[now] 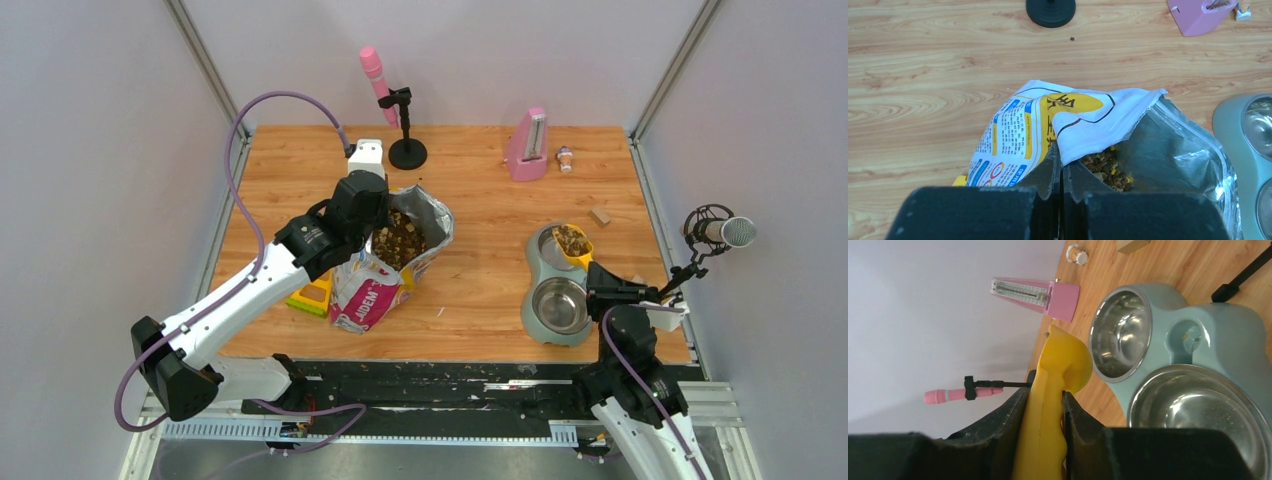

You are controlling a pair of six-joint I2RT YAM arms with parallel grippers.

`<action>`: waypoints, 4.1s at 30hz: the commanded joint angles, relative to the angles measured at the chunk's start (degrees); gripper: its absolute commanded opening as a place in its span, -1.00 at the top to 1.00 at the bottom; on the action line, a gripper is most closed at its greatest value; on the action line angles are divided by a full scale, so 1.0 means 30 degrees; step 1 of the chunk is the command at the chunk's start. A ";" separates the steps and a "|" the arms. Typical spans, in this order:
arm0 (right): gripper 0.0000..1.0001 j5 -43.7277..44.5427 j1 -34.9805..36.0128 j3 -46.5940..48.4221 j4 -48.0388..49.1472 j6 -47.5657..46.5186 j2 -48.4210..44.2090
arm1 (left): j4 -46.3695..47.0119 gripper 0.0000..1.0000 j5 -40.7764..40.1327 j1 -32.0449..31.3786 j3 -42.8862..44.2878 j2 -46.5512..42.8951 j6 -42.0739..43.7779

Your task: Serve the pet food

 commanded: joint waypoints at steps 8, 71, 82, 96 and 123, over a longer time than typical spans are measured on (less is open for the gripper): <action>1.00 0.3187 -0.0064 -0.0341 -0.2551 0.4906 0.2881 | 0.1987 1.00 -0.0649 -0.0120 0.0240 -0.0803 0.0180; 1.00 -0.8780 -0.4903 0.4980 0.4086 -0.6694 1.7396 | 0.1842 1.00 -0.1855 -0.0119 -0.0376 -0.1095 0.0217; 1.00 -0.7701 -0.4886 0.6535 0.2346 -0.7904 1.8029 | 0.1811 1.00 -0.2168 -0.0119 -0.0411 -0.1123 0.0238; 1.00 -0.5295 -0.4906 1.0542 -0.1803 -1.0604 2.0059 | 0.2383 1.00 -0.1762 -0.0119 -0.1691 -0.1876 0.0157; 1.00 -0.5424 -0.4179 1.4692 -0.2142 -1.6494 2.1959 | 0.2575 1.00 -0.1313 -0.0125 -0.2133 -0.2539 0.0061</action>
